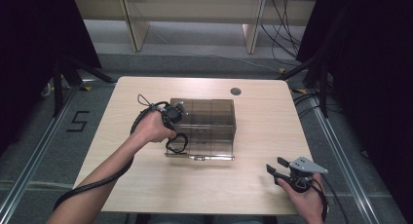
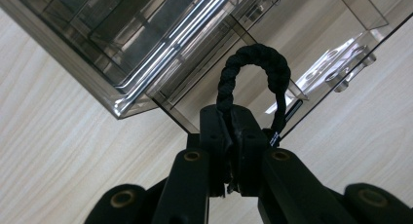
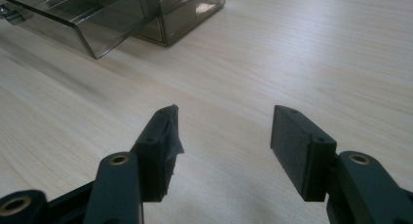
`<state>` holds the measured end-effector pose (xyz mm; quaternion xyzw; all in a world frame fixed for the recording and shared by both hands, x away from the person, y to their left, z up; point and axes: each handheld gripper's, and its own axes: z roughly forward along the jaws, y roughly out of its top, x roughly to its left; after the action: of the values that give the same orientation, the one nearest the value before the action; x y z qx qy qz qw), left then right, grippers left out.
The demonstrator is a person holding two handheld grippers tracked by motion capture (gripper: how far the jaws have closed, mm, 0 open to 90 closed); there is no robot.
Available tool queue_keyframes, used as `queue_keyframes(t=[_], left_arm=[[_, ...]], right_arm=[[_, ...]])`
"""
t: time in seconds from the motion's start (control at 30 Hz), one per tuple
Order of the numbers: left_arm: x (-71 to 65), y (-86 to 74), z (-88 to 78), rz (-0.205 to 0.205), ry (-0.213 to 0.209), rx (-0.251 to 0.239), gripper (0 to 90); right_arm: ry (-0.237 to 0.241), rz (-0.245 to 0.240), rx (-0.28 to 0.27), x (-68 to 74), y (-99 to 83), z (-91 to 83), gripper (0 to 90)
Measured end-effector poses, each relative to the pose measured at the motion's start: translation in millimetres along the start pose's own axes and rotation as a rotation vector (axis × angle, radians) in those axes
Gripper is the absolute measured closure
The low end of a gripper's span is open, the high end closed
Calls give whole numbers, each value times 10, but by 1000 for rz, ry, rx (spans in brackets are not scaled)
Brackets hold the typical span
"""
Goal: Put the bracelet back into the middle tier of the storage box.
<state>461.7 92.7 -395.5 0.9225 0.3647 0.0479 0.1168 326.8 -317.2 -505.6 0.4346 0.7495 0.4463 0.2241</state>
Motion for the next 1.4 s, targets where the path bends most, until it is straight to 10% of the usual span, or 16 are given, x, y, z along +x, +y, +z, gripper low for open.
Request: queue_keyframes(t=[0.23,1.4], left_arm=[[8,8,82,59,12,22,845],[-76,31,246,95,27,72,845]], right_arm=[[-1,1,2,0,-1,-1,446],[0,4,13,0,-6,2,443]])
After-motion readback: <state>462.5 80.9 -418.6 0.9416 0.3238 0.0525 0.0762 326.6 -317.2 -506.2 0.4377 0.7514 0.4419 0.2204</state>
